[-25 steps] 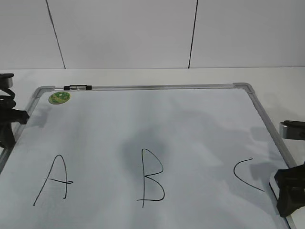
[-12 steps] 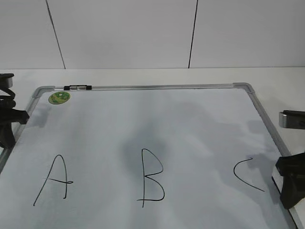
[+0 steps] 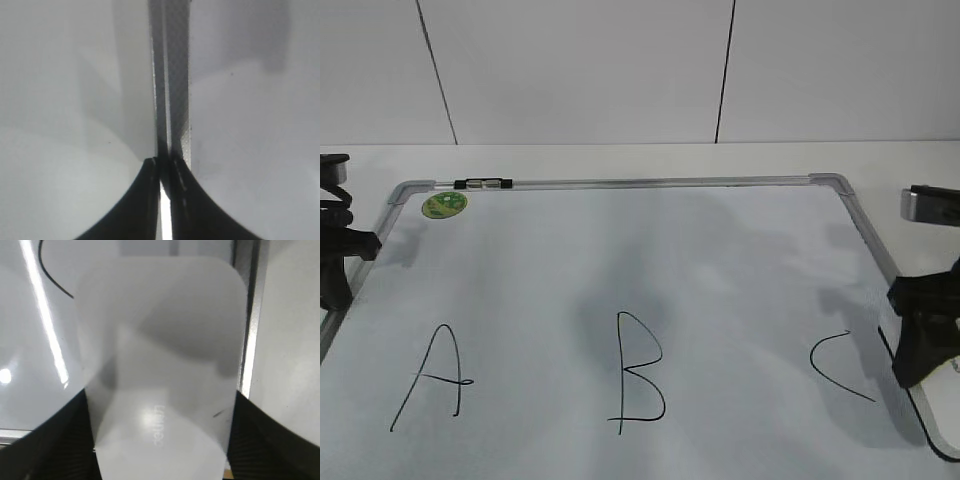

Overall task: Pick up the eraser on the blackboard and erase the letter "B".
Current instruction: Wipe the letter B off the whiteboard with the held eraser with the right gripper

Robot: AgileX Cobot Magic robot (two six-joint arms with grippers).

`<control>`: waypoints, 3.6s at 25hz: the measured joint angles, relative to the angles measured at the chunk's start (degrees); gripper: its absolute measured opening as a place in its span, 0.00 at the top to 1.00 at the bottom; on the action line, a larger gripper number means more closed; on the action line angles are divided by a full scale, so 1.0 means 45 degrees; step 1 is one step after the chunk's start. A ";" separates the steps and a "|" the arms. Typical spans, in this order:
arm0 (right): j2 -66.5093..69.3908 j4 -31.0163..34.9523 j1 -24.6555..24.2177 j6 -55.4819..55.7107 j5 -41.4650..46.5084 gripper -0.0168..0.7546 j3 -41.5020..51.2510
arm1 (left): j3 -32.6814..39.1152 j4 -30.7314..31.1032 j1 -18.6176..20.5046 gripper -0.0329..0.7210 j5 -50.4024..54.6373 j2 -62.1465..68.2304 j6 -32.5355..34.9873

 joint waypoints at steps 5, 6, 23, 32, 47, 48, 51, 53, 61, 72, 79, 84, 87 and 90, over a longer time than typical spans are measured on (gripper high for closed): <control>0.0022 -0.0259 0.1106 0.0718 0.0049 0.28 -0.0878 | 0.0000 0.0000 0.0000 0.93 0.0000 0.0000 0.0000; 0.0084 -0.0344 0.1503 0.0964 0.0049 0.28 -0.1065 | 0.0000 0.0000 0.0000 0.93 0.0000 0.0000 0.0000; 0.3963 -0.0467 0.5244 0.1904 -0.0749 0.28 -0.4073 | 0.0000 0.0000 0.0000 0.93 0.0000 0.0000 0.0000; 0.5395 -0.0496 0.5244 0.1925 -0.0796 0.28 -0.5163 | 0.0000 0.0000 0.0000 0.93 0.0000 0.0000 0.0000; 0.5678 -0.0970 0.6930 0.1955 -0.1157 0.28 -0.5423 | 0.0000 0.0046 0.0000 0.93 0.0000 0.0000 0.0000; 0.5678 -0.0892 0.7151 0.1955 -0.1248 0.28 -0.5423 | 0.0000 0.0046 0.0000 0.93 0.0000 0.0000 0.0000; 0.5686 -0.0675 0.7799 0.1910 -0.1432 0.28 -0.5455 | 0.0000 0.0065 0.0000 0.93 0.0000 0.0000 0.0000; 0.5733 -0.0406 0.8329 0.1717 -0.1432 0.28 -0.5562 | 0.0000 0.0065 0.0000 0.93 0.0000 0.0000 0.0000; 0.6213 0.0289 0.9530 0.1586 -0.1432 0.28 -0.6589 | 0.0000 0.0065 0.0000 0.93 0.0000 0.0000 0.0000; 0.6711 -0.0476 0.9069 0.1775 -0.1131 0.28 -0.7112 | 0.0000 0.0065 0.0000 0.93 0.0029 0.0000 0.0000; 0.6893 -0.0220 0.8682 0.1773 -0.0813 0.28 -0.7238 | 0.0000 0.0065 0.0000 0.94 0.0029 0.0000 0.0000; 0.6923 -0.0106 0.7537 0.1773 -0.0789 0.28 -0.7289 | 0.0000 0.0065 0.0000 0.94 0.0029 0.0000 0.0000; 0.6923 -0.0460 0.6590 0.1844 -0.0760 0.28 -0.7297 | 0.0000 0.0065 0.0000 0.94 0.0029 0.0000 0.0000; 0.6923 -0.0778 0.5821 0.1977 -0.0711 0.28 -0.7306 | 0.0000 0.0042 0.0000 0.94 0.0029 0.0000 0.0000</control>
